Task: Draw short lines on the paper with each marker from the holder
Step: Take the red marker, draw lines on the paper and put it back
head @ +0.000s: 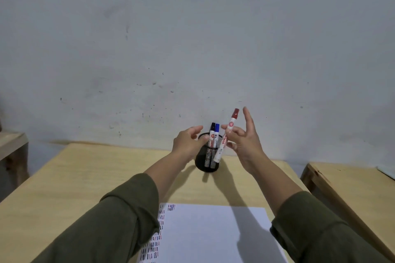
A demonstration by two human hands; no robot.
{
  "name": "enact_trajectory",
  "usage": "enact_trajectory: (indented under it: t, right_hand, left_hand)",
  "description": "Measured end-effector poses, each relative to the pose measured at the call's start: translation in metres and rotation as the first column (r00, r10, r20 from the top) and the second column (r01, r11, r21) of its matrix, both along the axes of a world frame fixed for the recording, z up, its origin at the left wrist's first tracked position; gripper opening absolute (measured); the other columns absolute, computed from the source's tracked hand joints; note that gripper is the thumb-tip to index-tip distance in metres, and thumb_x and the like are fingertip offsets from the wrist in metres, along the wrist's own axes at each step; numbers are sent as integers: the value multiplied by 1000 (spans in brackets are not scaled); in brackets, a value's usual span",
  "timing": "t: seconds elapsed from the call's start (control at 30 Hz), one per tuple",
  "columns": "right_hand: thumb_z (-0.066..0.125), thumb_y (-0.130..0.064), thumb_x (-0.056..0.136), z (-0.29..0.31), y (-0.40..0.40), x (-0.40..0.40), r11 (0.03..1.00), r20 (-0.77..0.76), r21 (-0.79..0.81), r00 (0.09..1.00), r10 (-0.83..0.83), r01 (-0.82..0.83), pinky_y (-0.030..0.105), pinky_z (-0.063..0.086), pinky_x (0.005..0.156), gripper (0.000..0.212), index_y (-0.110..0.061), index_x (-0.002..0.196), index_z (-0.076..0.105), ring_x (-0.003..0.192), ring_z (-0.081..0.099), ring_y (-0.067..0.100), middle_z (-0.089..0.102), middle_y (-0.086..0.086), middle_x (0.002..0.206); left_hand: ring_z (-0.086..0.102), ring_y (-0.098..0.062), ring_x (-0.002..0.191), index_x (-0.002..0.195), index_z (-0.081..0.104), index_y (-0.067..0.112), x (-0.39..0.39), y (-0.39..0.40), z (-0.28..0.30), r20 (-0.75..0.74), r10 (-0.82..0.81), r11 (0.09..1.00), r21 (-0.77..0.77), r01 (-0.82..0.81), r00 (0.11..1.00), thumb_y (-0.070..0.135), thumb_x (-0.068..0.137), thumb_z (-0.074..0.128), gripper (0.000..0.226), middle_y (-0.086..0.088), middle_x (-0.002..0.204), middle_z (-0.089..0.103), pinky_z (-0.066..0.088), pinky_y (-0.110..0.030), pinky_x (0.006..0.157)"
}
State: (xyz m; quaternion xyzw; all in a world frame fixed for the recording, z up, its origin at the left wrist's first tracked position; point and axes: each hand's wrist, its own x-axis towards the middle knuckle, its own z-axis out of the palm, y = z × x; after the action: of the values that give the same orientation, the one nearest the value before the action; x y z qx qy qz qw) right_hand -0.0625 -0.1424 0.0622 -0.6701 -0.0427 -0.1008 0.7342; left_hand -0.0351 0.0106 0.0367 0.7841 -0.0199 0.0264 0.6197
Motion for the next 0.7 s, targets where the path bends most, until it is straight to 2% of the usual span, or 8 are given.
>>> enact_trajectory:
  t: [0.13,0.27,0.43,0.6,0.7]
  right_hand:
    - [57,2,88,1,-2,35,976,38,-178,992,-123,128,34,54,78,86,-45,146,13,95,65,11,67,16,98]
    - [55,-3,90,0,-2,63,936,80,-299,982,-170,186,36,56,77,75,-45,142,22,90,64,15,64,9,100]
    - [53,-6,90,-12,-6,79,851,132,-475,974,-184,225,27,53,66,61,-41,136,32,81,58,9,56,-5,90]
    - [59,-6,85,-33,-8,80,768,104,-609,980,-171,199,15,42,52,61,-32,135,34,70,57,7,57,-3,79]
    - [64,-9,83,-43,-8,82,726,108,-657,978,-176,203,20,43,57,63,-28,134,33,82,61,18,62,5,88]
  left_hand:
    - [44,-21,130,134,49,28,21,-8,-7,-27,9,997,75,-7,1000,35,83,65,54,-8,140,49,38,-34,104]
    - [43,-21,132,137,46,24,36,-14,-19,-61,-11,996,84,16,998,32,83,66,59,-7,142,48,38,-34,105]
    - [47,-19,129,137,47,19,47,-17,-33,-79,-31,996,77,38,996,28,82,67,59,-4,140,52,37,-28,103]
    - [44,-19,132,137,47,17,49,-16,-39,-64,-28,997,65,32,998,28,82,68,60,-3,142,50,35,-27,105]
    - [43,-18,133,137,46,16,49,-16,-40,-59,-21,998,63,25,998,27,83,68,60,-3,142,50,34,-25,102]
